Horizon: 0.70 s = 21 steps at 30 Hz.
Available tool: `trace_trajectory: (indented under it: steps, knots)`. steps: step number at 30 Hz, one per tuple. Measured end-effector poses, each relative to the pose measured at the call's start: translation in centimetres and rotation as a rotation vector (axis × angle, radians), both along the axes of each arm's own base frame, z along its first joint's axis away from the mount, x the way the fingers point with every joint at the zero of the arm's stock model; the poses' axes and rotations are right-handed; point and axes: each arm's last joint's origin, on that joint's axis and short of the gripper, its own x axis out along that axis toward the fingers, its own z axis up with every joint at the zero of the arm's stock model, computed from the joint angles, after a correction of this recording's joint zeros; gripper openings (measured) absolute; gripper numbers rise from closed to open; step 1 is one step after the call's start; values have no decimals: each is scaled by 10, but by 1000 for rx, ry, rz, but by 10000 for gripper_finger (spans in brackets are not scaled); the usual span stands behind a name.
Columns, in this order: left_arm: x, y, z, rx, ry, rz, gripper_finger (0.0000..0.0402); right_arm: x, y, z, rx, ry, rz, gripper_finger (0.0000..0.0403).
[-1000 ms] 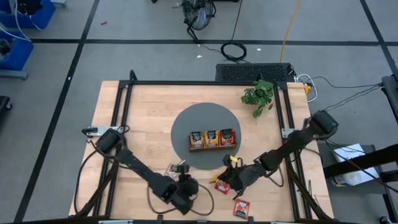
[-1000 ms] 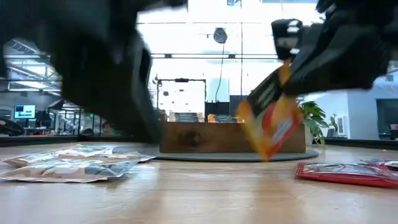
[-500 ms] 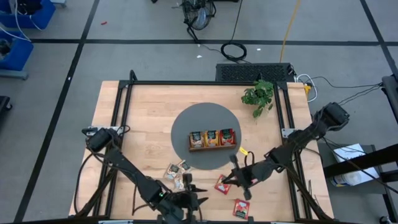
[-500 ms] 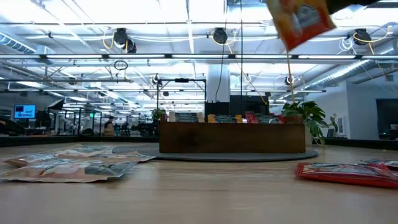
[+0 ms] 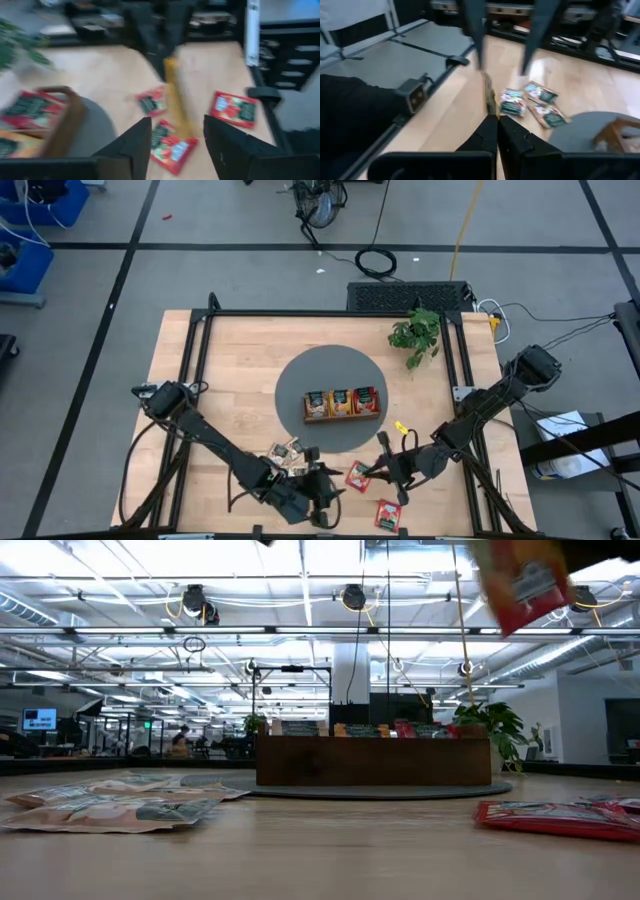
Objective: Pick & Place Tea
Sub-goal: Put the orange tea bag into the middle slot of the wooden organizer
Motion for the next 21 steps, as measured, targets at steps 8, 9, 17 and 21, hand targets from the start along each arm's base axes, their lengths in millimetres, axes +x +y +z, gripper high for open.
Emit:
trace_trajectory:
  steps: [8,9,17,21]
  knots:
    - [7,8,-2,-91,39,-52,246,-2,-3,-4,-2,-19,-40,0]
    - [7,9,-2,-89,41,-41,248,-2,-3,-3,0,-25,-39,0]
    - [11,20,-3,-76,48,20,249,0,-2,-3,-5,-47,-30,0]
    - [12,22,-3,-74,50,19,208,4,-2,-9,-24,-52,-33,0]
